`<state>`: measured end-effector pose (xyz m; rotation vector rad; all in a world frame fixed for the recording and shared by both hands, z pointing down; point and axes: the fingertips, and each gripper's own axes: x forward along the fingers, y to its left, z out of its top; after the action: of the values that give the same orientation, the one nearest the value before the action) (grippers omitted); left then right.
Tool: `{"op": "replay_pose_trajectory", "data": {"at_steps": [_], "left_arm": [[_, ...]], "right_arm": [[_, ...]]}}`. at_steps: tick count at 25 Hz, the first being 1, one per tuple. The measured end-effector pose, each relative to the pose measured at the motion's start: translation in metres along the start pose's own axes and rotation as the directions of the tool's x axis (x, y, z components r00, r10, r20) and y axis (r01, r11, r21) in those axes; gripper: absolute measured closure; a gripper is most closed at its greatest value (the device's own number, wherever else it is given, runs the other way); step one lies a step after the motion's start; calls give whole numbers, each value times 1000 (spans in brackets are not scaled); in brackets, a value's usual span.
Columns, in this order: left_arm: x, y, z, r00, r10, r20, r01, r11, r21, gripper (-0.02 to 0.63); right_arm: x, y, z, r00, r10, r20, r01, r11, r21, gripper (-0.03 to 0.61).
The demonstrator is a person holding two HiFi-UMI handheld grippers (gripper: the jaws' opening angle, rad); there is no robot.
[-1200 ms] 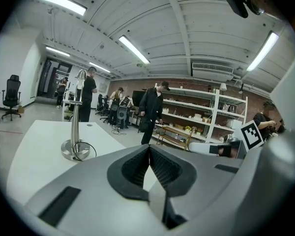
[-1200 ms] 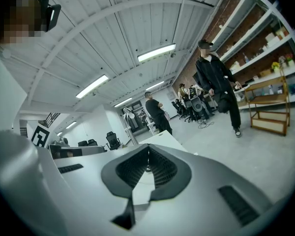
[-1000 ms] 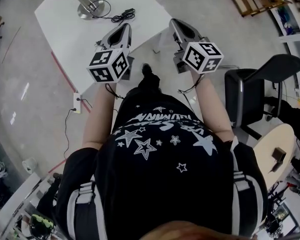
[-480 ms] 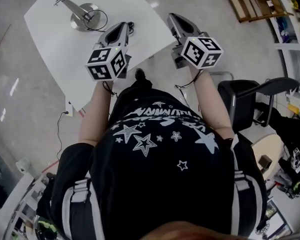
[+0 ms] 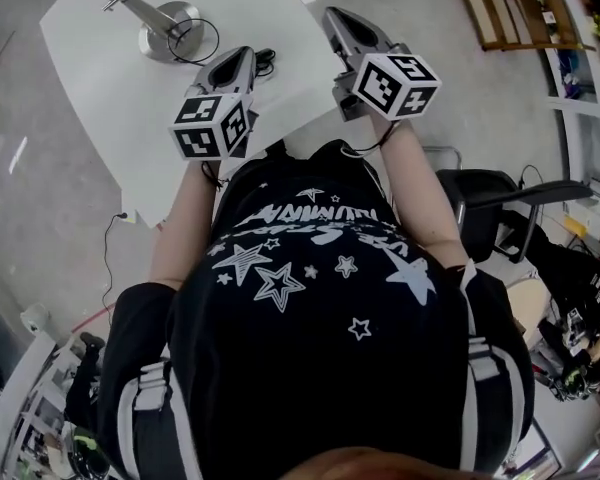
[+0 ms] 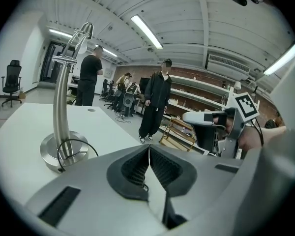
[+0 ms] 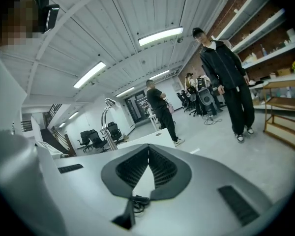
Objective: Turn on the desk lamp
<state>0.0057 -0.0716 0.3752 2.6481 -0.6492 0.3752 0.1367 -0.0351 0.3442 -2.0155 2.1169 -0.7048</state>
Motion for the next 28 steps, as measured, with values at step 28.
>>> {"op": "replay_pose_trajectory", "data": {"at_steps": [28], "left_arm": [[32,29,-70,912,336,-234,-286,931,226,380]], "right_arm": [[96,-16,-41,858,378,-347,-404,915,-2,574]]}}
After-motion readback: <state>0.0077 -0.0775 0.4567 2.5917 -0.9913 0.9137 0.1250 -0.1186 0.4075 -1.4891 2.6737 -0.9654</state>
